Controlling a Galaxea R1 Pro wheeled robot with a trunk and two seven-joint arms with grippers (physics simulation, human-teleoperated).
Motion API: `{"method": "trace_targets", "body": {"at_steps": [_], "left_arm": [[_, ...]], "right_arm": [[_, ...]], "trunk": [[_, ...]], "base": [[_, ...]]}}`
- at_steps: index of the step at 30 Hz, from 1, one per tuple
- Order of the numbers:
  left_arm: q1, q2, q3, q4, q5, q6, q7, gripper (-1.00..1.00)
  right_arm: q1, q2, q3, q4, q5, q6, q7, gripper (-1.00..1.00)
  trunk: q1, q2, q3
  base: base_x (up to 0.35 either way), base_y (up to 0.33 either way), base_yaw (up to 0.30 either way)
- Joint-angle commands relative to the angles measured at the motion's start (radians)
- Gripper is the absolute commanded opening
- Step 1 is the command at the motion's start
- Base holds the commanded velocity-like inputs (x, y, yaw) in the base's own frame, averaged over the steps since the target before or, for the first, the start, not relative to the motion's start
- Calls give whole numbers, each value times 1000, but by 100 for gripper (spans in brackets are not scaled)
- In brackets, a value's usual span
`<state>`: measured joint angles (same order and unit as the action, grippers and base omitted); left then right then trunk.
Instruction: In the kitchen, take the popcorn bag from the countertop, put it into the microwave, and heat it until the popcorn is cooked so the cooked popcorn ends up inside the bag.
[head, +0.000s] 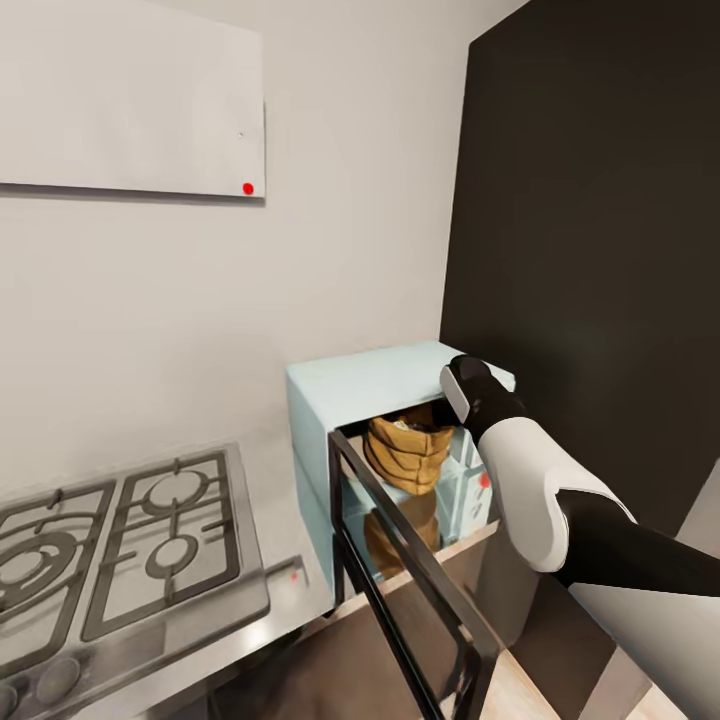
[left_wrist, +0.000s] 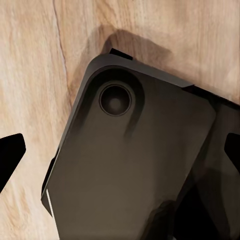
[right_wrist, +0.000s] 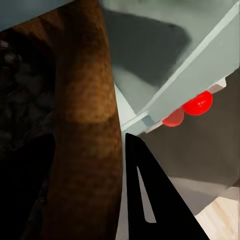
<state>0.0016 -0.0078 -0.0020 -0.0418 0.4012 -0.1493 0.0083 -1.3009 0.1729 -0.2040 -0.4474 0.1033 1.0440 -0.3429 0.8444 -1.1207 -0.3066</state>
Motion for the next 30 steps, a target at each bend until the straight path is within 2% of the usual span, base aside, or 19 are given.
{"method": "trace_targets", "body": {"at_steps": [1,10,11,15,16,25,26,30], "left_arm": [[0,0,-1,-1,4,-2,1,100],[0,0,0,-1,5,-1,1,100],[0,-1,-2,-1,1,-3,1,100],[0,-1,-1,-2,3,-3,1,100],[0,-1,-1,-1,4,-3,1,100],[0,-1,-1,-2,4,-3,1,100],[0,-1,-1,-2,4,-3,1,100],[0,-1,-1,-1,4,-3,1,100]], "right_arm": [[0,2,-9,36,12,3,4,-100],[0,2,-9,36,12,3,4,-100],[5,-1,-2,-8,6,3,0,-100],[15,2,0,-17,-4,3,-2,-100],[16,2,-1,-18,6,3,-1,-100],[16,2,-2,-20,8,3,1,-100],[16,2,-3,-19,9,3,1,100],[16,2,-3,3,29,3,1,100]], "trunk": [[0,0,-1],[0,0,-1],[0,0,-1],[0,0,-1],[0,0,-1],[0,0,-1],[0,0,-1],[0,0,-1]], "base": [[39,32,0],[6,5,0],[0,0,0],[0,0,0],[0,0,0],[0,0,0],[0,0,0],[0,0,0]]}}
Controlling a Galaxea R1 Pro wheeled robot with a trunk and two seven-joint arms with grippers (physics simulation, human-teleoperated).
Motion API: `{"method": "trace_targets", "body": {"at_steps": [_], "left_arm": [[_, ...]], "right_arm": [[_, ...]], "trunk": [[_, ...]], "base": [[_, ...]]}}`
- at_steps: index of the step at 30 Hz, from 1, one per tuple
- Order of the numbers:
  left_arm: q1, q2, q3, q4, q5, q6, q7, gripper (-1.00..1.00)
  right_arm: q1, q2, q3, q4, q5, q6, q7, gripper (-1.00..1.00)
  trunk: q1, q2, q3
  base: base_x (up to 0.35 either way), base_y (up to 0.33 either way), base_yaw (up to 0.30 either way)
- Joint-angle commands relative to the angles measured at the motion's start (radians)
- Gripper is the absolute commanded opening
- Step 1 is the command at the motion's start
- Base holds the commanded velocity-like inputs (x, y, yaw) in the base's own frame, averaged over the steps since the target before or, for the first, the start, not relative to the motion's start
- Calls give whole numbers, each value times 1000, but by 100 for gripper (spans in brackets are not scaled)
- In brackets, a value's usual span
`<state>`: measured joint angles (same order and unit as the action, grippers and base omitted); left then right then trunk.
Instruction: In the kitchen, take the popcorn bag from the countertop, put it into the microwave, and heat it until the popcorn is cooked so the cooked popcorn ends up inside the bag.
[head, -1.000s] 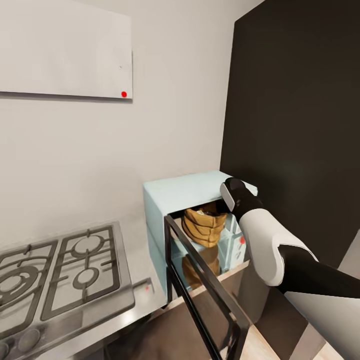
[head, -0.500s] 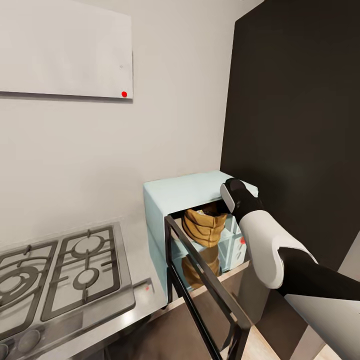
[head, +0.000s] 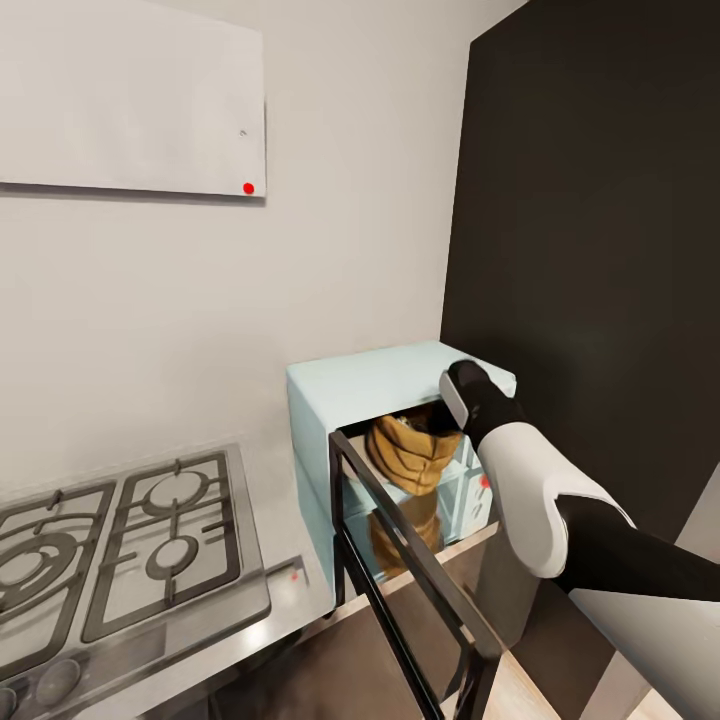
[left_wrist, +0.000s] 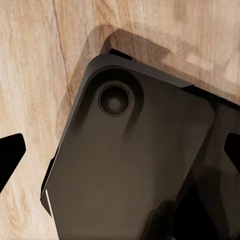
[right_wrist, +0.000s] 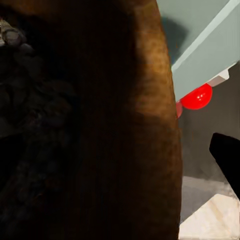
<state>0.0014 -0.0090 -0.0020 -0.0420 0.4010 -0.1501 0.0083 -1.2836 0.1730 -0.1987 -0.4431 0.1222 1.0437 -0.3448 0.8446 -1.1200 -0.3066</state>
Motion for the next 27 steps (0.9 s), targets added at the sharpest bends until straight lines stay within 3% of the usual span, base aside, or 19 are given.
{"method": "trace_targets", "body": {"at_steps": [1,12,18,27], "left_arm": [[0,0,-1,-1,4,-2,1,100],[0,0,-1,-1,4,-2,1,100],[0,0,-1,-1,4,-2,1,100],[0,-1,-1,-2,4,-2,1,100]], "right_arm": [[-1,2,-8,5,9,3,3,100],[-1,2,-8,-3,8,3,5,100],[-1,2,-12,-101,5,3,7,100],[-1,2,-13,-112,4,3,7,100]], "trunk": [[0,-1,-1],[0,-1,-1],[0,-1,-1],[0,-1,-1]], "base": [[0,0,0],[0,0,0],[0,0,0],[0,0,0]]}}
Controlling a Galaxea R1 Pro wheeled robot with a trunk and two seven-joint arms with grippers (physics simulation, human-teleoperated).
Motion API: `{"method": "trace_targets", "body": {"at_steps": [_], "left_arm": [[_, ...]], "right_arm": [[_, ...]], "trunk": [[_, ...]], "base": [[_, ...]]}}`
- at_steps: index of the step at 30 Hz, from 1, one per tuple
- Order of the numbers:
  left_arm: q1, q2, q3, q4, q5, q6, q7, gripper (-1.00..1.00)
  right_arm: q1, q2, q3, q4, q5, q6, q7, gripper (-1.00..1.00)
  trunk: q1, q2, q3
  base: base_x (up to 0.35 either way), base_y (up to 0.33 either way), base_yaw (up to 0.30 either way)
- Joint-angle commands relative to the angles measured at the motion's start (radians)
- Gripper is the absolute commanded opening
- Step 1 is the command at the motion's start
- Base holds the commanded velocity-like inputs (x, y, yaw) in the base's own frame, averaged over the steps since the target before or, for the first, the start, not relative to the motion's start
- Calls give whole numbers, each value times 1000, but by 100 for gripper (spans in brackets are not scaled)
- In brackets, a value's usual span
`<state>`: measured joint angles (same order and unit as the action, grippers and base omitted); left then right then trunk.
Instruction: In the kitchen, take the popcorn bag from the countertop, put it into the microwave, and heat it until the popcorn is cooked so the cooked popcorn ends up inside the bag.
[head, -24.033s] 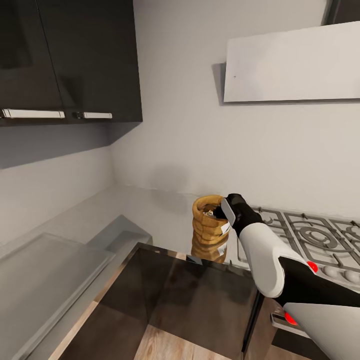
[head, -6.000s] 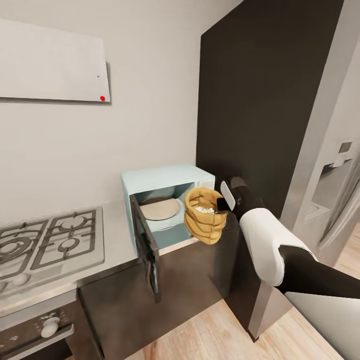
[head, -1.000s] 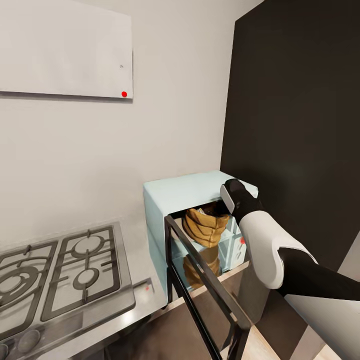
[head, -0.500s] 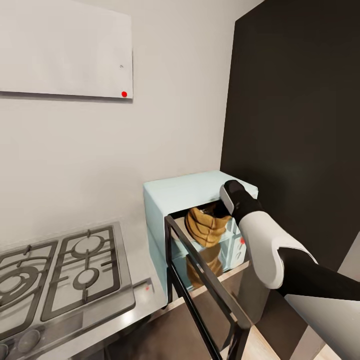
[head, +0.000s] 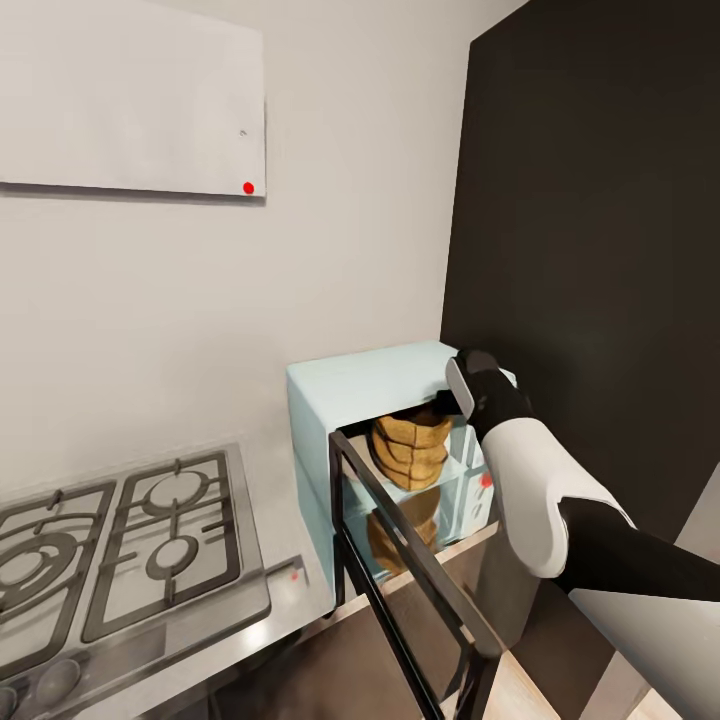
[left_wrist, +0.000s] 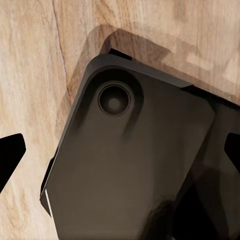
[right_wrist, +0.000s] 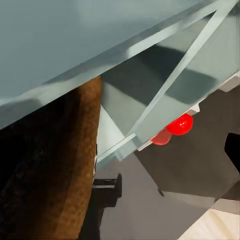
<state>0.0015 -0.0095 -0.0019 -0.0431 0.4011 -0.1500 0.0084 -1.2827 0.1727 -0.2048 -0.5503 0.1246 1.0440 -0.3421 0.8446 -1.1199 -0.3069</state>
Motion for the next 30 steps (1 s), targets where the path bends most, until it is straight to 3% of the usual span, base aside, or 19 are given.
{"method": "trace_targets", "body": {"at_steps": [1,11,20,25,28,30], "left_arm": [[0,-1,0,0,4,-2,1,100],[0,-1,5,-1,12,-2,1,100],[0,0,2,-1,7,-2,1,100],[0,0,0,-1,7,-2,1,100],[0,0,-1,-1,5,-2,1,100],[0,-1,-1,-1,3,-2,1,100]], "right_arm": [[-1,2,-7,-4,1,3,5,100],[-2,2,-8,-3,-2,3,12,100],[-2,-3,-8,-35,0,3,222,100],[-1,-6,-8,-53,8,3,256,100],[-1,-31,-7,-54,3,3,257,100],[-1,-73,-7,-44,0,3,274,100]], "trunk": [[0,-1,-1],[0,-1,-1],[0,-1,-1],[0,-1,-1],[0,-1,-1],[0,-1,-1]], "base": [[-38,0,0],[-209,0,0],[-69,0,0],[0,0,0],[0,0,0],[-78,0,0]]}}
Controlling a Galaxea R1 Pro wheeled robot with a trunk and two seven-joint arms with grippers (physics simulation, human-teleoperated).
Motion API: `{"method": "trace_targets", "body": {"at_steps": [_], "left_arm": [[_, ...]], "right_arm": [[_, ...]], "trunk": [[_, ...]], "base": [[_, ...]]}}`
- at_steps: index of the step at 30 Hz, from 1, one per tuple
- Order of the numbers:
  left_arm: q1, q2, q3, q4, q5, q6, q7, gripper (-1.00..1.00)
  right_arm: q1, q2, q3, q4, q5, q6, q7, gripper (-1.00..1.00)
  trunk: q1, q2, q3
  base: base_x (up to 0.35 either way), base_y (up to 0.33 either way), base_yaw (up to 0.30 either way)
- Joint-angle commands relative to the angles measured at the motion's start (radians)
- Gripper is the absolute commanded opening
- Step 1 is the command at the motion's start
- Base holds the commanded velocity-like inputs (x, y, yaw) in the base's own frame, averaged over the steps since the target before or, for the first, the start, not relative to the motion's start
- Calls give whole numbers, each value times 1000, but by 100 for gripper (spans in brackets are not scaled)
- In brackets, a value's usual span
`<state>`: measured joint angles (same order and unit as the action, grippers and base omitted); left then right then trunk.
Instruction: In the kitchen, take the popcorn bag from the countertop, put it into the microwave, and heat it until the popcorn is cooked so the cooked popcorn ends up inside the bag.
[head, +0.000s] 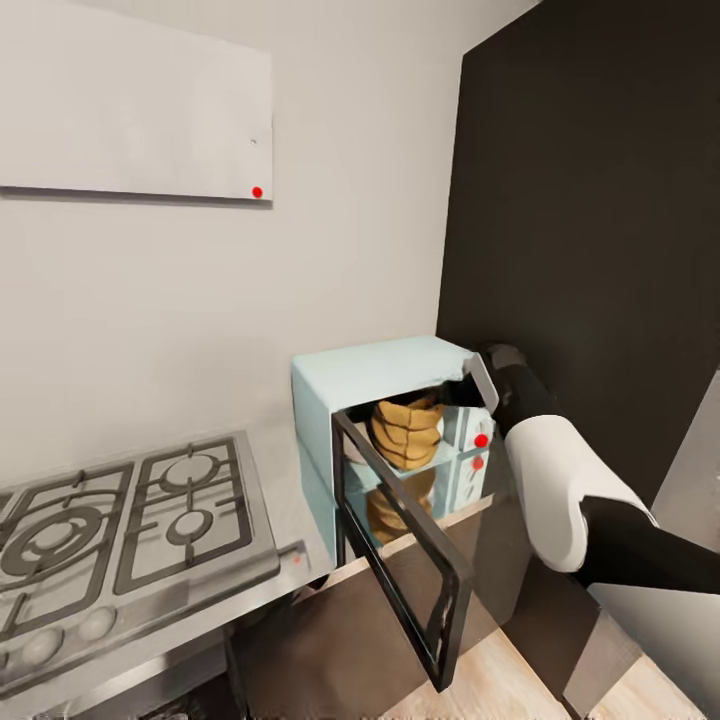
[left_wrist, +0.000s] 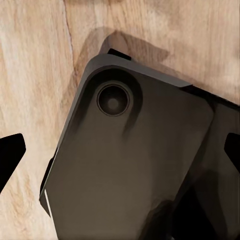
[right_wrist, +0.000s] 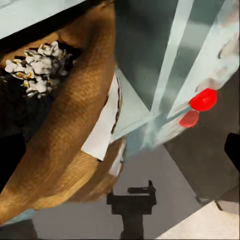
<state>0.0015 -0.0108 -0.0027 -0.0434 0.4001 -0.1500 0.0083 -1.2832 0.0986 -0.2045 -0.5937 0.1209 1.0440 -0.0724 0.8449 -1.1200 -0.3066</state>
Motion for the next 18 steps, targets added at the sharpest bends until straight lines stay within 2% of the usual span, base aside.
{"method": "trace_targets", "body": {"at_steps": [1,4,9,11,13,15,18], "left_arm": [[0,-1,0,-1,4,-2,1,100],[0,-1,1,-1,3,-2,1,100],[0,1,1,-1,3,-2,1,100],[0,1,1,-1,4,-2,1,100],[0,1,0,-1,3,-2,1,100],[0,2,0,-1,3,-2,1,100],[0,2,0,-1,4,-2,1,100]], "right_arm": [[-1,-9,-7,1,5,3,19,100],[-1,-18,-6,6,8,3,45,100],[-4,-23,1,-6,13,3,49,100],[-4,-27,2,-8,13,1,50,100],[19,-37,4,-1,20,-101,64,100],[64,-44,5,0,42,-156,105,100],[113,-46,5,-5,120,-206,264,100]], "trunk": [[0,-1,-1],[0,-1,-1],[0,-1,-1],[0,-1,-1],[0,-1,-1],[0,-1,-1],[0,-1,-1]], "base": [[-245,0,0],[-312,0,0],[-328,0,0],[-142,0,0],[-11,0,0],[-3,0,0],[0,0,0]]}}
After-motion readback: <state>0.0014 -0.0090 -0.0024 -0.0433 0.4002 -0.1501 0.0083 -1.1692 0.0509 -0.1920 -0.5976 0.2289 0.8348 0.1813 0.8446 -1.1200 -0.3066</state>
